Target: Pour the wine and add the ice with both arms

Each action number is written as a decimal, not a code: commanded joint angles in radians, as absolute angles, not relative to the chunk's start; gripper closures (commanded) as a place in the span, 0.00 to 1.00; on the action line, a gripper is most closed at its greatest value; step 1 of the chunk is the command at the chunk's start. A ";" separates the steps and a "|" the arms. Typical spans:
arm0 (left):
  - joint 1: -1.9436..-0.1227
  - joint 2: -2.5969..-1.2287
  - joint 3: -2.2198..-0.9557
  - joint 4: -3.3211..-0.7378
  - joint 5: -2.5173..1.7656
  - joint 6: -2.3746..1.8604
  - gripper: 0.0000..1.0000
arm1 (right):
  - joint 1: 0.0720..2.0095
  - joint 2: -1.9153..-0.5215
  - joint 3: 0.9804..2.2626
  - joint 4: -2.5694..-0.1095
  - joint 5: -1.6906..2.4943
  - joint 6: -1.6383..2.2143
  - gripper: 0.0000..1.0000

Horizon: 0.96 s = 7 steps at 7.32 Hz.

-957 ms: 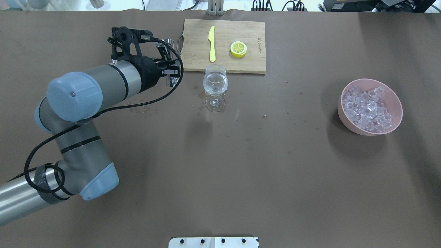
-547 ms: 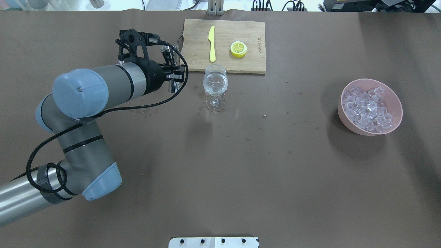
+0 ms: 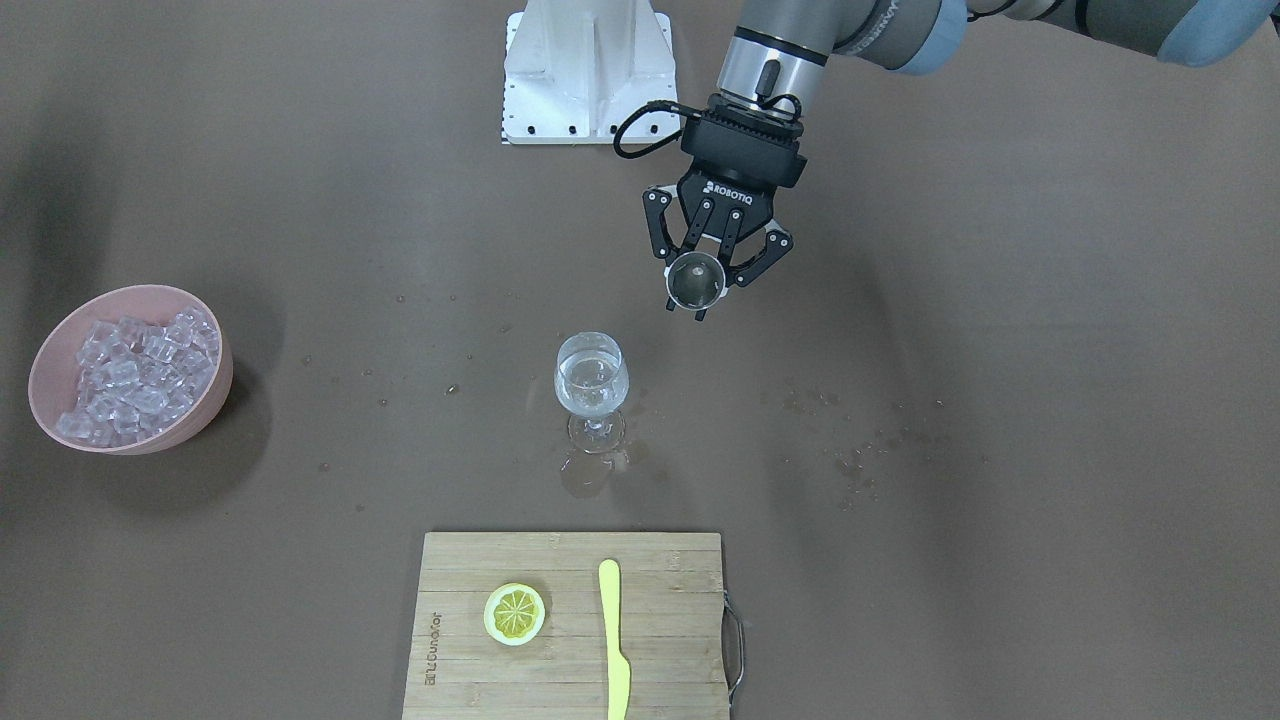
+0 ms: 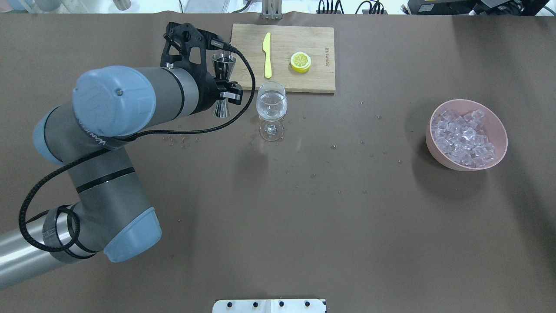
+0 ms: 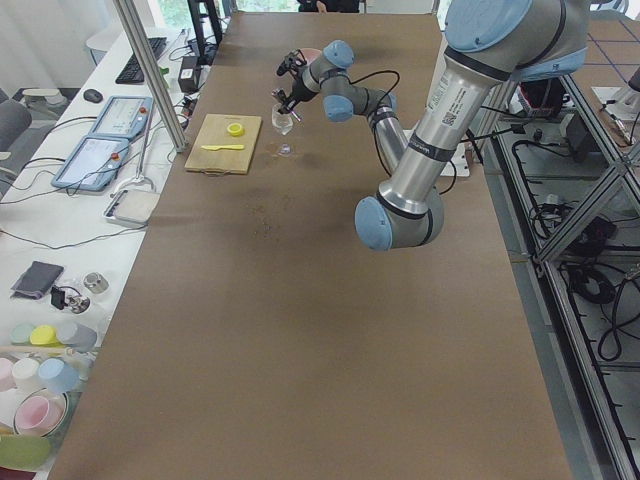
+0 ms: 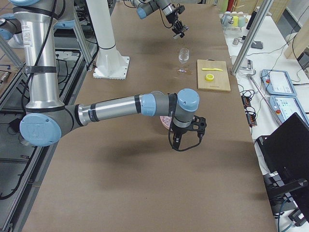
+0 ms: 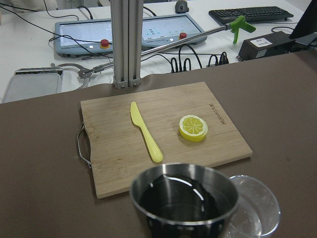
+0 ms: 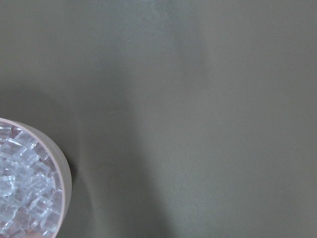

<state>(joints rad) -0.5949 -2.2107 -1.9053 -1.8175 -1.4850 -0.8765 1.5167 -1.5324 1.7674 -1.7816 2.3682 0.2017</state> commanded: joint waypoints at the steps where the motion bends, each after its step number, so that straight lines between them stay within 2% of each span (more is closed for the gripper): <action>1: -0.568 -2.321 -1.888 -1.648 -1.483 -0.882 1.00 | 1.506 -1.519 1.766 -1.784 2.367 0.202 0.00; 5: -0.528 -2.362 -1.833 -1.536 -1.485 -0.873 1.00 | 1.493 -1.514 1.766 -1.781 2.368 0.236 0.00; 7: -0.528 -2.452 -1.786 -1.438 -1.528 -0.871 1.00 | 1.493 -1.500 1.766 -1.779 2.365 0.235 0.00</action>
